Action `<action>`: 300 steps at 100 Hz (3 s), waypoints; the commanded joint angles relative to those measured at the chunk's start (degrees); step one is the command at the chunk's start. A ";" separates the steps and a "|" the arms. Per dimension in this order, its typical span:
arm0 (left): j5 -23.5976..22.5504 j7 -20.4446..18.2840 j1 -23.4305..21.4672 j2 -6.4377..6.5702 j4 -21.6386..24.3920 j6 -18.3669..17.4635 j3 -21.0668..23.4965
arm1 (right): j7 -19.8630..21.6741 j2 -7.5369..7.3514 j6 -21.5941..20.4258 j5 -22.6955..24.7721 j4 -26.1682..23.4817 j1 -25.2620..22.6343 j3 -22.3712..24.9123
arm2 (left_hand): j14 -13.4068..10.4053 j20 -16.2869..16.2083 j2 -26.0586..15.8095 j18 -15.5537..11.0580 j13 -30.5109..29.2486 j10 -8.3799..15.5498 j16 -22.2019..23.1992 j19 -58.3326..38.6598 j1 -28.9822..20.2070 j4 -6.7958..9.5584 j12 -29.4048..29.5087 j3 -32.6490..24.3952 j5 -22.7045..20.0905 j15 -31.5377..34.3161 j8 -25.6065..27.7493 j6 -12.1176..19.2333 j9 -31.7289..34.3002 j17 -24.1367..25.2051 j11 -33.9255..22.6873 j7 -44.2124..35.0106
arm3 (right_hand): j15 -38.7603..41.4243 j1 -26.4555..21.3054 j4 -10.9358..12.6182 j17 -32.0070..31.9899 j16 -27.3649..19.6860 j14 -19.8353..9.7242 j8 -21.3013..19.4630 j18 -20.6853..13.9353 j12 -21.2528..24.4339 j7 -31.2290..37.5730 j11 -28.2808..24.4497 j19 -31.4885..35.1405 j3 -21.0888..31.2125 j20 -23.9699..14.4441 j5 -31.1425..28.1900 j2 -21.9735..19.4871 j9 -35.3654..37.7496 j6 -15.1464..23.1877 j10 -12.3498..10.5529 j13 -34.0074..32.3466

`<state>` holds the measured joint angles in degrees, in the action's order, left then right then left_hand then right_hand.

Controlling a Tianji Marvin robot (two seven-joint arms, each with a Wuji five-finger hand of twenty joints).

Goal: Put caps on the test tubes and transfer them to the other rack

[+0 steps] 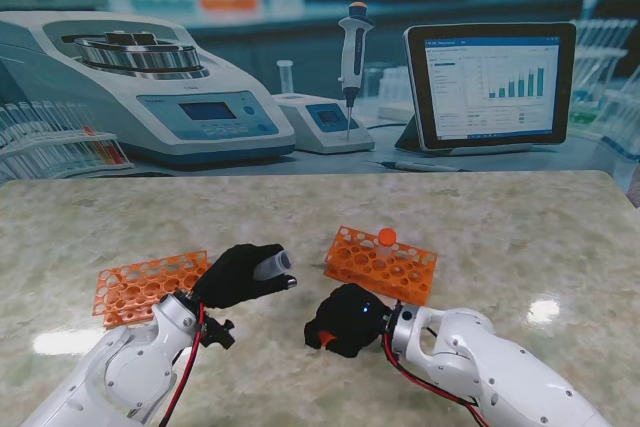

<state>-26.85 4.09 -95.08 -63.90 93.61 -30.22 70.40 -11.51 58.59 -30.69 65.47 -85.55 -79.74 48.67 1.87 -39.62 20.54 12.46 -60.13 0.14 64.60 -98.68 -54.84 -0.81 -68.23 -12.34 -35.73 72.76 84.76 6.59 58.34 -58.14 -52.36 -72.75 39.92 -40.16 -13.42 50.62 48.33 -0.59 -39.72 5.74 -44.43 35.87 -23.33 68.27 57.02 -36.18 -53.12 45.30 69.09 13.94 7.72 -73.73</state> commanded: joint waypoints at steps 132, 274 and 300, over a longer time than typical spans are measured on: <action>-0.25 -0.10 -0.13 0.02 0.28 -0.51 -0.31 | -4.13 0.23 -1.80 4.08 -10.72 -9.14 11.59 | -0.94 1.39 -2.46 -2.56 -0.19 2.39 -0.42 -8.17 -1.90 -0.39 0.35 0.68 -0.49 0.33 3.57 3.38 -0.72 -2.29 -0.13 -4.73 | 3.70 -10.14 6.05 0.74 0.48 -3.86 -2.39 0.24 -1.09 2.21 -5.37 2.28 12.87 -1.63 -4.18 -3.65 6.08 -0.96 -11.34 -0.78; -0.05 -0.52 0.17 0.12 0.33 -0.97 -1.29 | -12.66 2.71 -2.23 0.02 -17.46 -15.91 19.70 | -1.03 1.52 -2.42 -2.21 -0.08 2.55 -0.54 -7.35 -1.90 -0.38 0.37 0.65 -0.51 -0.02 3.58 3.39 -0.70 -1.86 -0.04 -4.74 | 4.07 -10.10 6.20 0.93 0.58 -3.75 -2.47 0.27 -1.18 2.18 -5.41 2.53 12.82 -2.05 -4.34 -3.64 6.20 -0.98 -11.24 -0.80; -0.04 -0.52 0.24 0.12 0.38 -1.19 -1.56 | -14.74 3.20 -1.56 -0.74 -18.00 -16.27 19.77 | -1.03 1.52 -2.36 -2.12 -0.08 2.60 -0.54 -7.19 -1.87 -0.39 0.37 0.68 -0.52 -0.03 3.59 3.38 -0.70 -1.80 -0.02 -4.75 | 4.11 -10.02 6.26 0.99 0.57 -3.97 -2.46 0.14 -1.16 2.15 -5.39 2.52 12.78 -2.09 -4.28 -3.75 6.19 -0.86 -11.30 -0.82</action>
<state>-26.94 3.86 -94.75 -63.84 93.64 -31.23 68.99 -26.00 61.39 -32.75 65.05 -102.87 -95.52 68.53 1.87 -39.62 20.53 12.46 -60.13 0.18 64.53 -98.68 -54.84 -0.81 -68.22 -12.24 -35.73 72.72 84.76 6.61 58.33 -58.14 -52.36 -72.75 41.39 -40.16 -13.42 50.86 48.35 -0.65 -40.31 5.79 -44.41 35.75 -23.33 69.43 58.03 -36.98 -54.32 45.30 69.13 14.24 8.24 -73.93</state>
